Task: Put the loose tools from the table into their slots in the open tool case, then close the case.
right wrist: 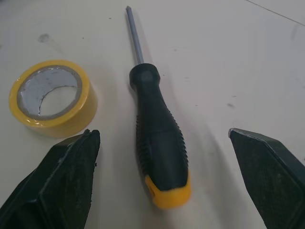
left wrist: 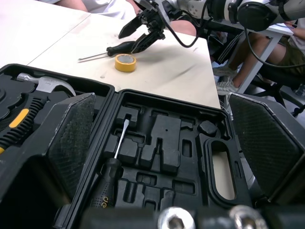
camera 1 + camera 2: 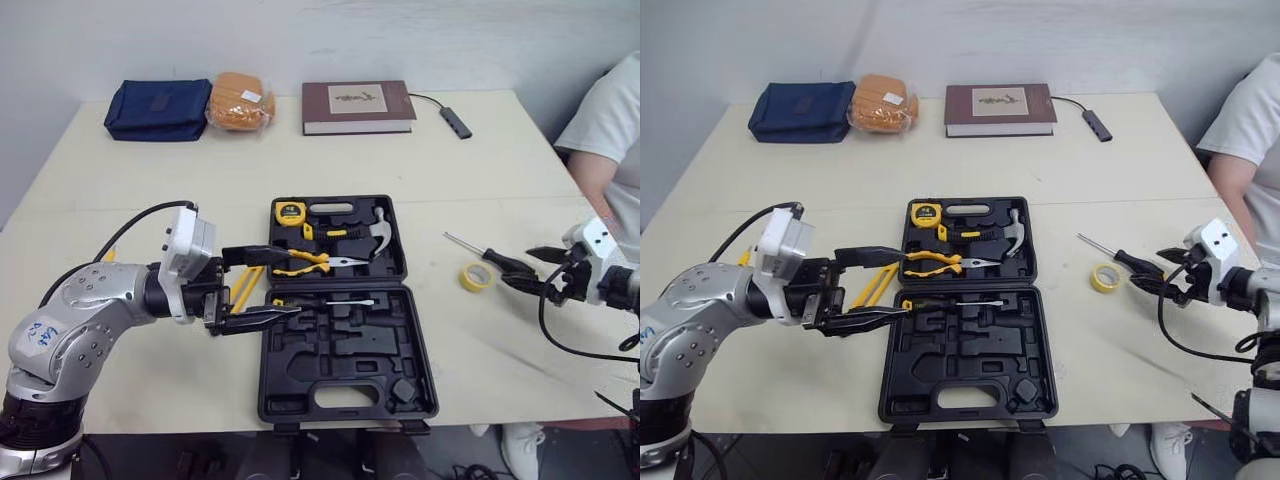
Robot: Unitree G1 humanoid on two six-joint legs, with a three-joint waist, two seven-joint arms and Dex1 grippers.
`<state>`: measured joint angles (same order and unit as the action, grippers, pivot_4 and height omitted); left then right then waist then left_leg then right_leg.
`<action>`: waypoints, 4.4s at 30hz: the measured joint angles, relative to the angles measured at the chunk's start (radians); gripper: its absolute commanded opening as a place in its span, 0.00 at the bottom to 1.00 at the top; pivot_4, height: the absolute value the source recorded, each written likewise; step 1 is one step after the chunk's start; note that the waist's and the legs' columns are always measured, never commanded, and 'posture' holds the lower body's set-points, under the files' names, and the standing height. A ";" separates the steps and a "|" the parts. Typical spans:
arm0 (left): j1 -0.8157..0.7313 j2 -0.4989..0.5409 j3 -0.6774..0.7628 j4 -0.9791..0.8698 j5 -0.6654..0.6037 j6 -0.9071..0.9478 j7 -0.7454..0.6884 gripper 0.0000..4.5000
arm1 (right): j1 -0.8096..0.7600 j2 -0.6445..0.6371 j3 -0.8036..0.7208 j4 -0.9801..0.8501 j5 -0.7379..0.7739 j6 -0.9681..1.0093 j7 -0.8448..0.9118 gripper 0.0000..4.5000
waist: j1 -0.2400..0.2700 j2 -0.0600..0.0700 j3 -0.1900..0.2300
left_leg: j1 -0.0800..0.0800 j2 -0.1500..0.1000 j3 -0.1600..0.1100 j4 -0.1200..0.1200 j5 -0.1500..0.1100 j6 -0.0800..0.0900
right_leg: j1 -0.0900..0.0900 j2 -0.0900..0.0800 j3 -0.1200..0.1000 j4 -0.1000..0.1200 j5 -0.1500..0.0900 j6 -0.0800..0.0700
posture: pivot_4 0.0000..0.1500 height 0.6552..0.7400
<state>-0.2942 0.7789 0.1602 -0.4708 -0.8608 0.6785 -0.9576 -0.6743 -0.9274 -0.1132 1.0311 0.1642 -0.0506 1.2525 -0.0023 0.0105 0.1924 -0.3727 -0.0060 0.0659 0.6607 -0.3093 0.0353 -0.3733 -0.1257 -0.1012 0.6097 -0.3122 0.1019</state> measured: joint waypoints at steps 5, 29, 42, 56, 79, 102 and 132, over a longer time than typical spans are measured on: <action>0.000 0.010 0.000 -0.010 -0.002 0.012 0.001 1.00 | -0.027 0.005 0.025 0.082 -0.043 -0.059 0.001 0.95 | -0.002 0.000 0.000 | -0.001 0.000 -0.001 0.001 0.000 0.000 | 0.000 0.000 0.000 0.000 0.000 0.000 | 1.00 1.00; -0.079 -0.059 -0.060 0.021 0.047 -0.105 -0.079 1.00 | -0.025 -0.067 -0.032 -0.042 -0.036 -0.141 0.002 0.21 | -0.004 0.002 0.001 | -0.001 0.001 0.000 0.003 -0.001 -0.001 | 0.000 0.002 0.000 0.002 0.000 0.000 | 1.00 1.00; 0.030 -0.016 -0.040 0.132 0.104 -0.201 -0.194 1.00 | 0.254 -0.181 0.001 -1.155 0.226 0.440 0.125 0.21 | 0.003 0.002 0.001 | -0.002 0.002 -0.002 0.002 -0.002 -0.001 | -0.001 0.001 0.000 0.000 0.000 -0.001 | 1.00 1.00; 0.145 0.062 -0.013 0.183 0.227 -0.330 -0.280 1.00 | 0.246 -0.110 0.254 -1.572 0.234 0.784 -0.111 0.21 | 0.002 0.001 0.001 | -0.004 0.001 -0.004 0.002 -0.008 -0.004 | -0.003 -0.003 -0.001 -0.001 -0.001 -0.001 | 1.00 1.00; 0.204 0.069 -0.013 0.128 0.232 -0.304 -0.260 1.00 | 0.197 -0.068 0.459 -1.590 0.087 0.825 -0.203 0.21 | 0.000 0.001 0.002 | -0.005 0.001 -0.004 0.001 -0.006 0.000 | -0.003 -0.003 -0.002 -0.002 -0.001 -0.001 | 1.00 1.00; 0.224 0.069 -0.007 0.116 0.231 -0.287 -0.233 1.00 | 0.166 -0.051 0.417 -1.568 0.087 0.792 -0.142 0.78 | 0.000 0.000 0.002 | -0.005 0.001 -0.004 0.001 -0.007 0.001 | -0.003 -0.003 -0.002 -0.003 -0.001 -0.001 | 1.00 1.00; 0.241 0.064 -0.003 0.139 0.244 -0.355 -0.255 1.00 | 0.318 0.233 0.358 -1.202 0.062 0.199 -0.070 0.01 | -0.001 -0.002 0.002 | -0.004 0.001 -0.004 0.000 -0.007 0.002 | -0.003 -0.002 -0.003 -0.003 -0.001 -0.001 | 1.00 1.00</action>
<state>-0.0530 0.8424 0.1575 -0.3320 -0.6172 0.3236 -1.2126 -0.3559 -0.6939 0.2452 -0.1709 0.2258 0.1484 1.1828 -0.0030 0.0090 0.1948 -0.3771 -0.0050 0.0621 0.6610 -0.3165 0.0369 -0.3759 -0.1277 -0.1040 0.6068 -0.3129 0.1005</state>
